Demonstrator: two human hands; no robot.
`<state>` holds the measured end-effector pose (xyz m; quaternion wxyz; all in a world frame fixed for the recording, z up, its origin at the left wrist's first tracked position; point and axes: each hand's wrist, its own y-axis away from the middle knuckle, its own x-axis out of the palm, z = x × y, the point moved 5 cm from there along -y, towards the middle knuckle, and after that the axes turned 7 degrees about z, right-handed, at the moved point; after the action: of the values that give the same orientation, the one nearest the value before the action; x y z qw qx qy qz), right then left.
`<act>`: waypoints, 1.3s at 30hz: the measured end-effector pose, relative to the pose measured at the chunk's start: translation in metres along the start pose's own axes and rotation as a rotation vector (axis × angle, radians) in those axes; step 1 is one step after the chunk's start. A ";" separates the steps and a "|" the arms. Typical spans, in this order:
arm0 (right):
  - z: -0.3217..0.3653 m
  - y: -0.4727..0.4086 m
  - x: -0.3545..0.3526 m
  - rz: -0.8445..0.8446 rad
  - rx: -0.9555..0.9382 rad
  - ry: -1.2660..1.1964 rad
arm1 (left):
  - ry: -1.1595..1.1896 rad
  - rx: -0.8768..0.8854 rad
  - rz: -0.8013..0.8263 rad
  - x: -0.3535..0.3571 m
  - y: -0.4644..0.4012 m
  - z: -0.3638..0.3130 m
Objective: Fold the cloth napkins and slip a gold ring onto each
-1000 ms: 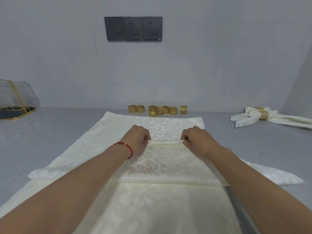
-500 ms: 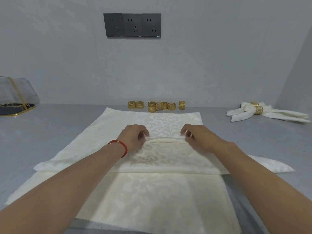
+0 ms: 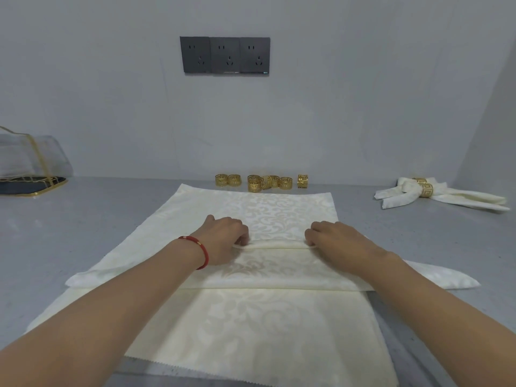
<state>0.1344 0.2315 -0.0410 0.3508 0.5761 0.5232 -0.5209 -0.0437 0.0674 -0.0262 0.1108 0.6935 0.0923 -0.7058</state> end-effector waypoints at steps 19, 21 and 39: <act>0.016 0.030 -0.027 0.162 0.023 0.057 | -0.091 0.002 -0.139 0.001 0.034 -0.008; 0.002 0.026 -0.025 0.214 0.114 -0.140 | 0.207 -0.094 -0.153 0.001 0.040 0.004; 0.019 0.048 -0.028 0.100 -0.019 0.035 | 0.011 0.072 -0.036 0.003 0.060 -0.002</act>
<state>0.1793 0.1969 -0.0246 0.3726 0.6072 0.5049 -0.4874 -0.0244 0.0105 -0.0282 0.0727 0.6991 0.0799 -0.7068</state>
